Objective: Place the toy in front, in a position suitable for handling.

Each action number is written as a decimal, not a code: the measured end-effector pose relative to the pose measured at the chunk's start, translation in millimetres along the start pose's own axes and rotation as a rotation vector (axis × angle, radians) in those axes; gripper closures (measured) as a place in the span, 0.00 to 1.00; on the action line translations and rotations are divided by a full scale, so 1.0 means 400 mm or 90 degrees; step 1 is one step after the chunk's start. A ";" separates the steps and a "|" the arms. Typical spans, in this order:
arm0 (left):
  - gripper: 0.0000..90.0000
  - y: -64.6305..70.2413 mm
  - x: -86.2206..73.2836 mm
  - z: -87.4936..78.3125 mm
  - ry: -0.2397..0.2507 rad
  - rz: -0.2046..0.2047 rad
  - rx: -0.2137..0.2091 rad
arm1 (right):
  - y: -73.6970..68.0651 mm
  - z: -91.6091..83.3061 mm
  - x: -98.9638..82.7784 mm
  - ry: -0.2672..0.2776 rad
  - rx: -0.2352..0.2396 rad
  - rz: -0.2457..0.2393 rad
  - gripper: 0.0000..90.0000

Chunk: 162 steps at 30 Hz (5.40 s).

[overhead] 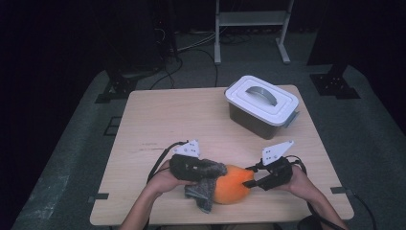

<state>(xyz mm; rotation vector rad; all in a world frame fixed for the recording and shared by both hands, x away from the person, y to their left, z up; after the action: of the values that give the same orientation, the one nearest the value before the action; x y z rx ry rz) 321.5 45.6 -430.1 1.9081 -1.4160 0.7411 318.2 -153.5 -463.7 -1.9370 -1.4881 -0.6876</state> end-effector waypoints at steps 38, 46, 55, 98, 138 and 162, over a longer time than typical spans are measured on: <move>0.78 0.009 0.022 0.033 0.022 -0.017 -0.021 | -0.028 -0.021 0.059 -0.032 -0.038 0.013 0.27; 0.78 0.014 0.030 0.045 0.009 -0.005 -0.022 | -0.040 0.019 0.082 -0.051 -0.044 -0.013 0.25; 0.77 -0.008 -0.010 0.042 0.016 -0.038 -0.027 | -0.035 0.012 0.056 -0.034 -0.036 -0.025 0.36; 0.78 0.013 0.009 0.056 0.031 -0.034 -0.045 | -0.055 0.037 0.060 -0.036 -0.065 -0.007 0.47; 0.77 -0.009 0.058 0.023 0.059 -0.035 -0.012 | 0.015 0.001 0.054 0.027 -0.029 0.036 0.29; 0.77 0.007 0.087 -0.012 0.074 -0.007 -0.007 | -0.030 0.023 0.111 0.054 -0.037 -0.027 0.57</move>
<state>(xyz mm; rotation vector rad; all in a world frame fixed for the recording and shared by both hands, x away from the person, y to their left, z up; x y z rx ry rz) 327.4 27.8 -400.4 1.8332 -1.3348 0.8233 317.5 -115.2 -436.8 -1.8994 -1.4751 -0.8307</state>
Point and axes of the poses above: each handheld gripper's, and its own axes: z roughly forward along the jaws, x roughly out of its top, y roughly to its right, the point moved 7 cm from there along z, roughly forward along the jaws, and after that the axes turned 6 degrees about -y, right-handed, at the moved point
